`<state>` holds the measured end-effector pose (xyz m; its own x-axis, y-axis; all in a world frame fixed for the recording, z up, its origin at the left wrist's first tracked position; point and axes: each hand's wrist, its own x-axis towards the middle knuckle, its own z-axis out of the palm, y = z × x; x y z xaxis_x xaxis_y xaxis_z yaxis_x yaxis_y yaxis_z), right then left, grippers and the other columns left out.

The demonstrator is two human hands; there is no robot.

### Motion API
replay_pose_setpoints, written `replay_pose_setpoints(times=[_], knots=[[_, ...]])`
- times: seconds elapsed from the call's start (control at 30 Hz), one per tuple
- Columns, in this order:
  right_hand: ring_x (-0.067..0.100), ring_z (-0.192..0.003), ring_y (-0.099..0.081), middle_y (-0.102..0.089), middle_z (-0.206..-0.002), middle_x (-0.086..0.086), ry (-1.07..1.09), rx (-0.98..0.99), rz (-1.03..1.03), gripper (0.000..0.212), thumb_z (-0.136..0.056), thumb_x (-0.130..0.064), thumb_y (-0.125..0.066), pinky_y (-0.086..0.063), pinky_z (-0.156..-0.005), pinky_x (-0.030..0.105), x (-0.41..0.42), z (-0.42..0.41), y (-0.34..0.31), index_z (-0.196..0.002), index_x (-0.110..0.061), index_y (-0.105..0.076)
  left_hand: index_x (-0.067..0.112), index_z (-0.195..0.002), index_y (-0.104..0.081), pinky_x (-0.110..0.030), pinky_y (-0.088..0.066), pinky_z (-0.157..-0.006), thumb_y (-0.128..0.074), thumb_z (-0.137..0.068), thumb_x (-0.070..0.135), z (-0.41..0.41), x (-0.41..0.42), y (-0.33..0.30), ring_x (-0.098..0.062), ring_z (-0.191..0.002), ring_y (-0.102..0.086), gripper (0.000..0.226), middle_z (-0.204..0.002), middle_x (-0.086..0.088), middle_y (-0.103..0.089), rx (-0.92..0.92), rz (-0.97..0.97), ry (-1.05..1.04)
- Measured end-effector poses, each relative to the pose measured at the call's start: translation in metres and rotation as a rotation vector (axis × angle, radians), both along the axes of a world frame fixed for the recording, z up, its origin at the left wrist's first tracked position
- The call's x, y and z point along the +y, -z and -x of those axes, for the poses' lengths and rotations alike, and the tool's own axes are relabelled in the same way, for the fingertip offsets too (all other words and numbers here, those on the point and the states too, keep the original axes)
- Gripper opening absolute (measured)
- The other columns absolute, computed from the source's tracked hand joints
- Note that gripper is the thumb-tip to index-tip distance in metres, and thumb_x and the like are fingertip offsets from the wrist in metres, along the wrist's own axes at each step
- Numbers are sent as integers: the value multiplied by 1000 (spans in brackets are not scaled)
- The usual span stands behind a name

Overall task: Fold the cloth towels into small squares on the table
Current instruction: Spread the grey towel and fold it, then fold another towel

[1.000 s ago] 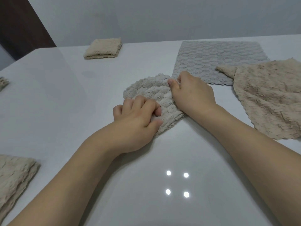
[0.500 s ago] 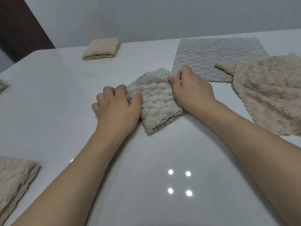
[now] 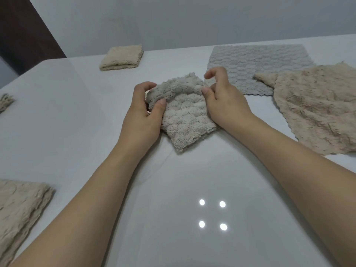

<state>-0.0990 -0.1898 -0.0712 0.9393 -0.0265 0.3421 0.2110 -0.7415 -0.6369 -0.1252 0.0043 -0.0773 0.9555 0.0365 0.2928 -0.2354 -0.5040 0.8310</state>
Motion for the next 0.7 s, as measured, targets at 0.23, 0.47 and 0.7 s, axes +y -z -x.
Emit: replay_pose_setpoints(times=[0.23, 0.47, 0.7], knots=[[25, -65, -58, -58, -77, 7, -54, 180, -77, 46, -97, -11, -39, -49, -63, 42, -21, 39, -15, -135, -34, -27, 46, -100, -58, -53, -44, -101, -55, -76, 65, 10, -3, -5, -19, -100, -66, 31, -95, 17, -71, 222, -125, 36], [17, -72, -49, -58, -87, 2, -64, 517, -148, 54, -88, -35, -52, -35, -61, 30, -88, 100, -34, -138, -33, -30, 27, -97, -70, -49, -51, -97, -71, -69, 53, 57, -48, -17, -20, -94, -71, 39, -93, 6, -75, 383, 12, 229], [34, -71, -67, -69, -87, 22, -78, 602, -225, 42, -90, -42, -62, -53, -65, 41, -145, 156, -34, -95, -1, -63, 10, -99, -72, -40, -53, -85, -65, -95, 28, 111, -100, -22, -27, -87, -71, 20, -96, -8, -76, 411, 2, 380]])
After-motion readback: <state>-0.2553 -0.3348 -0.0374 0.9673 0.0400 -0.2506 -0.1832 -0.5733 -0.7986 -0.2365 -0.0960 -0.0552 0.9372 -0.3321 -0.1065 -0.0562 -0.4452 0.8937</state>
